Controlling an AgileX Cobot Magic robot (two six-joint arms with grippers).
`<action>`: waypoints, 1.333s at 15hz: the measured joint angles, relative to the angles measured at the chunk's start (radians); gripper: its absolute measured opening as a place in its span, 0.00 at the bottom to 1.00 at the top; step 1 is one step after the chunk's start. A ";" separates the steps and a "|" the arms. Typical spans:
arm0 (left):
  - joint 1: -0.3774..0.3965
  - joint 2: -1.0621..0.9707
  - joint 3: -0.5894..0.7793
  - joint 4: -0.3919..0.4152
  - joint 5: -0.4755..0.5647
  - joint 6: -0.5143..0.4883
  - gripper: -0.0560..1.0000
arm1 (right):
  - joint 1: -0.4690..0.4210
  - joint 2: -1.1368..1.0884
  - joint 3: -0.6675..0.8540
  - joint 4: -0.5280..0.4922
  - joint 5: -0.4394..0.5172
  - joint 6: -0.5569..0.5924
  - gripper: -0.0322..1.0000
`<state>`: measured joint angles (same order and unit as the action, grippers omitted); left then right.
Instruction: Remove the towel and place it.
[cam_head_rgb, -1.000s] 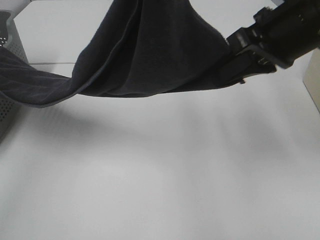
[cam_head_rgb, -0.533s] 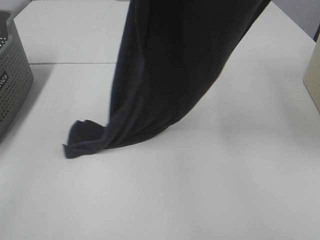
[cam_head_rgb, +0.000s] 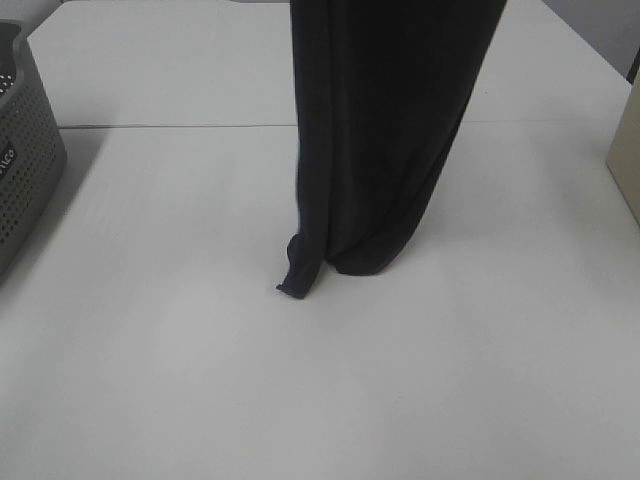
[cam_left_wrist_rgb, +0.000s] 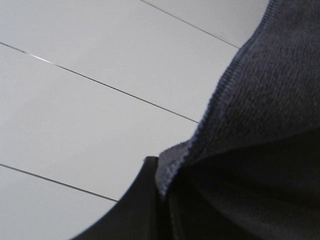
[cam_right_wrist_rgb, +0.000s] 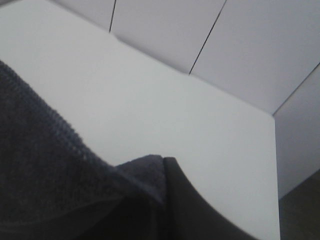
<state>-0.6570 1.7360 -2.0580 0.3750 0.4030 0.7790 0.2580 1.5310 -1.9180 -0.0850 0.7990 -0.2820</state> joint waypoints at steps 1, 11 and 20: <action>0.022 0.009 0.000 0.000 -0.093 -0.005 0.05 | 0.000 0.013 0.000 0.000 -0.100 0.036 0.05; 0.233 0.132 0.000 -0.058 -0.615 -0.012 0.05 | 0.000 0.150 0.000 0.085 -0.711 0.199 0.05; 0.347 0.482 -0.339 -0.096 -0.749 -0.013 0.05 | 0.003 0.444 -0.236 0.085 -0.835 0.199 0.05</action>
<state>-0.3100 2.2180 -2.3970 0.2790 -0.3460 0.7660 0.2610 1.9750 -2.1540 0.0000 -0.0360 -0.0830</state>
